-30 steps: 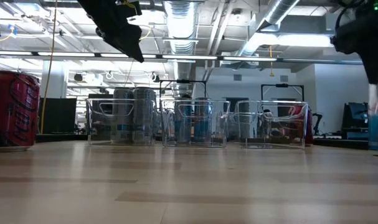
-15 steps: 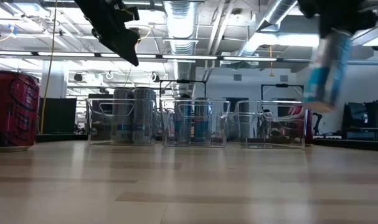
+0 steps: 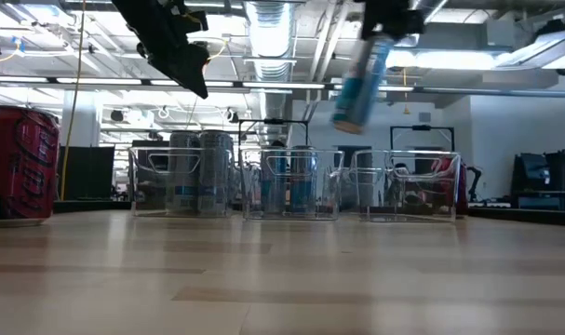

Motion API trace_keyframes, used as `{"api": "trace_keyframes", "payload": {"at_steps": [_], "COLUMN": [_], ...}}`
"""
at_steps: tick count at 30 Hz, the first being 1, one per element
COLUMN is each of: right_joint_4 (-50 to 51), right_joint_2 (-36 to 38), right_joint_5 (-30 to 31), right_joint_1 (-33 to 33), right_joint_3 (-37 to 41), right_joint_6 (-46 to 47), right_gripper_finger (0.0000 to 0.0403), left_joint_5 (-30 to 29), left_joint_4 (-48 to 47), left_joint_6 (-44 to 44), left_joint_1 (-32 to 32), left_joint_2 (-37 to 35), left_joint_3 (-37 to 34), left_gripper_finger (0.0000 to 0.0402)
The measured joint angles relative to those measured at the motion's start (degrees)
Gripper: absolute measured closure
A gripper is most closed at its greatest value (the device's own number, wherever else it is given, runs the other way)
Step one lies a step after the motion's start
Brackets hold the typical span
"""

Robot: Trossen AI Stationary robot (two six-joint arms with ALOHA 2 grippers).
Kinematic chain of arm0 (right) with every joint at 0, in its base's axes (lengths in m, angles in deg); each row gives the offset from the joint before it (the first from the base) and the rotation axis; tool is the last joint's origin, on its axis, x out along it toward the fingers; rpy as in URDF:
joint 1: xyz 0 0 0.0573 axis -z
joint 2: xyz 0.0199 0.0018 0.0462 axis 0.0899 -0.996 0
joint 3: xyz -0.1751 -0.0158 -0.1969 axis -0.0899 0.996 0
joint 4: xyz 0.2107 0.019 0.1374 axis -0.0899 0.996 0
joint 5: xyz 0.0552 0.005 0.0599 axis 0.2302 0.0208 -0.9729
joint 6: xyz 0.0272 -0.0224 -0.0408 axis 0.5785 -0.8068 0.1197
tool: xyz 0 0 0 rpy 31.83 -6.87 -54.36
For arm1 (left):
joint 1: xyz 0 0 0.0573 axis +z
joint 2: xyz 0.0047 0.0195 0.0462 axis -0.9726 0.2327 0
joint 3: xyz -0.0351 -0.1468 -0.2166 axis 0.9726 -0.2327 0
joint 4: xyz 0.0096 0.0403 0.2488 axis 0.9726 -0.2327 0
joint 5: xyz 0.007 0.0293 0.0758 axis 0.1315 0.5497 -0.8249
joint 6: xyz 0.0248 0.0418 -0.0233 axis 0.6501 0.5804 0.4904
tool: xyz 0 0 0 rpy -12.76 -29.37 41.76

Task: Sort soda cans
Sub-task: Put the blue soda can into the middle transparent bin

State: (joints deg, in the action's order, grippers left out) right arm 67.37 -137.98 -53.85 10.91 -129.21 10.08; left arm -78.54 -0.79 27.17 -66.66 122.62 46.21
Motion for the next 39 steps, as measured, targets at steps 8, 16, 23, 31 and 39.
{"api": "trace_keyframes", "payload": {"at_steps": [8,16,23,31,39], "right_joint_4": [0.1,-0.8,-2.3,-6.4,-9.2], "right_joint_2": [-11.3,-22.1,-29.2,-33.2,-33.4], "right_joint_5": [-0.7,-0.4,-0.4,-0.7,-0.8], "right_joint_1": [6.9,9.9,12.1,13.4,14.0], "right_joint_3": [-15.6,-20.5,-22.2,-23.4,-22.6], "right_joint_6": [-14.6,-27.0,-36.2,-44.3,-46.1], "right_gripper_finger": [0.0175,0.0175,0.0175,0.0175,0.0175], "left_joint_5": [0.0,0.0,0.0,0.1,0.4], "left_joint_4": [-0.8,-1.0,-0.9,-1.0,-3.6], "left_joint_6": [-0.8,-0.8,-0.8,-1.8,-4.4], "left_joint_1": [0.0,0.0,0.0,0.0,0.0], "left_joint_2": [0.0,0.0,0.0,0.0,0.0], "left_joint_3": [0.0,0.0,0.0,0.0,0.0], "left_gripper_finger": [0.0052,0.0052,0.0052,0.0052,0.0052]}}
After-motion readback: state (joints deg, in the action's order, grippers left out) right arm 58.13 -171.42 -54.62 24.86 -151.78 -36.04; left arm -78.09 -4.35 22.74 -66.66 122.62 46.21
